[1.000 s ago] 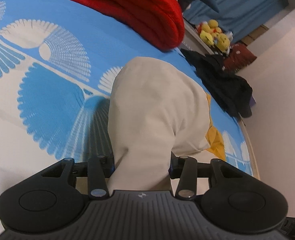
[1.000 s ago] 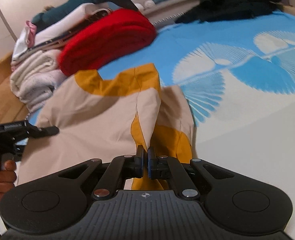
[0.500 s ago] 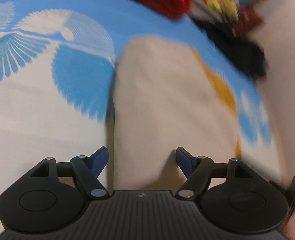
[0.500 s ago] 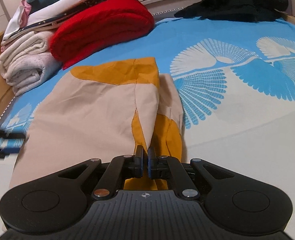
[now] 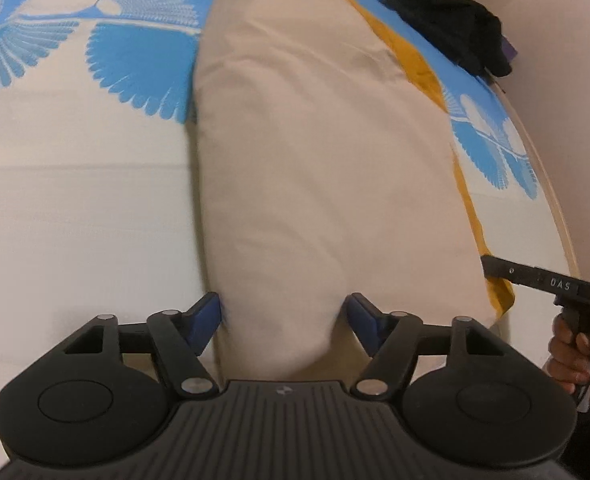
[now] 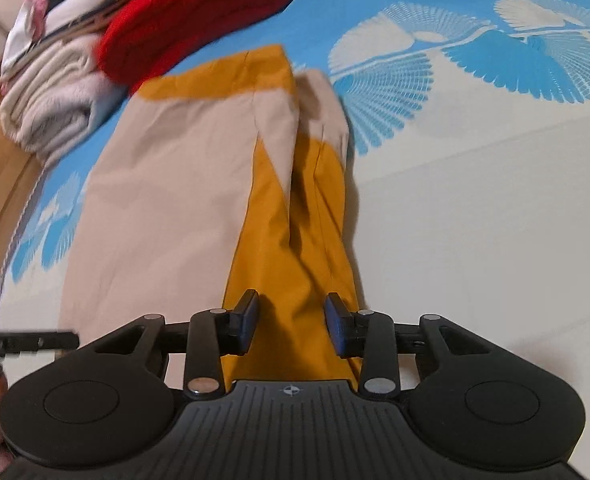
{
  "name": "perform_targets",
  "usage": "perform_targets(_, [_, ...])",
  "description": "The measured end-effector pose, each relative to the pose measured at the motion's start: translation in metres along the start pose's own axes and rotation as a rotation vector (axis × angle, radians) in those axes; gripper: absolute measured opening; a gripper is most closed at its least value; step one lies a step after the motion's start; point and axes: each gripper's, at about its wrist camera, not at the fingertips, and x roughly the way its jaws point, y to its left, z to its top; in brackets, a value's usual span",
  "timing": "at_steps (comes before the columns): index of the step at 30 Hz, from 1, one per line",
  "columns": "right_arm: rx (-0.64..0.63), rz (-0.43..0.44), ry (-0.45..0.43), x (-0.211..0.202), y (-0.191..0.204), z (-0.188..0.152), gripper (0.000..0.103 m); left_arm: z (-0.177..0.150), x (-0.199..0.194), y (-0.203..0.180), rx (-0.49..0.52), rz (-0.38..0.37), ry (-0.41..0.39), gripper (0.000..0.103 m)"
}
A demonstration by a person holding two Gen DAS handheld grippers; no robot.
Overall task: Fold large clothes
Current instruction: 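Release the jacket and lift both grippers away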
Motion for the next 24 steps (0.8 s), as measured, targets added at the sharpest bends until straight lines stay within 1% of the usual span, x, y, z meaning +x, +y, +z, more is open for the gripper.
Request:
perform_targets(1, [-0.026, 0.005, 0.005, -0.003, 0.002, -0.003, 0.02, -0.002, 0.001, -0.004, 0.01, 0.011, -0.006, 0.074])
perform_targets(2, [-0.055, 0.008, 0.001, -0.006, 0.005, -0.005, 0.006, -0.004, 0.002, -0.007, 0.017, 0.022, -0.013, 0.074])
perform_targets(3, [-0.083, 0.004, -0.005, -0.009, 0.008, -0.007, 0.004, -0.004, 0.004, -0.007, 0.018, 0.029, -0.016, 0.074])
perform_targets(5, [-0.11, -0.017, -0.01, -0.013, 0.011, -0.008, 0.002, -0.005, 0.002, -0.011, 0.018, 0.048, -0.022, 0.074])
perform_targets(7, [-0.122, -0.063, 0.001, -0.014, 0.011, -0.01, 0.002, -0.007, -0.003, -0.018, 0.024, 0.083, -0.023, 0.076])
perform_targets(8, [-0.14, -0.101, 0.0, -0.014, 0.012, -0.011, 0.003, -0.008, -0.007, -0.024, 0.027, 0.12, -0.031, 0.076])
perform_targets(9, [-0.178, -0.171, -0.017, -0.017, 0.017, -0.013, 0.003, -0.009, -0.013, -0.032, 0.035, 0.158, -0.049, 0.076])
perform_targets(10, [-0.229, -0.235, -0.045, -0.022, 0.023, -0.015, 0.005, -0.012, -0.022, -0.041, 0.054, 0.197, -0.076, 0.076])
perform_targets(11, [-0.293, -0.29, -0.092, -0.03, 0.031, -0.017, 0.007, -0.015, -0.033, -0.051, 0.076, 0.235, -0.11, 0.077])
perform_targets(12, [-0.355, -0.321, -0.158, -0.043, 0.042, -0.02, 0.007, -0.02, -0.046, -0.061, 0.089, 0.263, -0.153, 0.081])
perform_targets(13, [-0.39, -0.321, -0.225, -0.059, 0.051, -0.023, 0.007, -0.025, -0.058, -0.069, 0.092, 0.278, -0.19, 0.088])
perform_targets(14, [-0.405, -0.308, -0.286, -0.074, 0.058, -0.025, 0.012, -0.032, -0.071, -0.077, 0.089, 0.289, -0.232, 0.088])
perform_targets(15, [-0.411, -0.291, -0.352, -0.092, 0.064, -0.029, 0.02, -0.039, -0.084, -0.084, 0.086, 0.29, -0.264, 0.088])
perform_targets(16, [-0.415, -0.28, -0.428, -0.111, 0.07, -0.035, 0.027, -0.047, -0.096, -0.089, 0.078, 0.283, -0.289, 0.088])
perform_targets(17, [-0.417, -0.28, -0.498, -0.128, 0.075, -0.043, 0.039, -0.054, -0.106, -0.093, 0.067, 0.278, -0.309, 0.088])
perform_targets(18, [-0.417, -0.288, -0.568, -0.147, 0.081, -0.054, 0.047, -0.062, -0.115, -0.097, 0.057, 0.277, -0.328, 0.089])
perform_targets(20, [-0.401, -0.276, -0.661, -0.177, 0.087, -0.076, 0.05, -0.079, -0.131, -0.104, 0.039, 0.287, -0.352, 0.089])
perform_targets(22, [-0.378, -0.255, -0.711, -0.2, 0.09, -0.098, 0.054, -0.097, -0.145, -0.112, 0.022, 0.294, -0.379, 0.089])
perform_targets(24, [-0.361, -0.235, -0.738, -0.219, 0.093, -0.123, 0.058, -0.113, -0.157, -0.119, 0.017, 0.296, -0.401, 0.09])
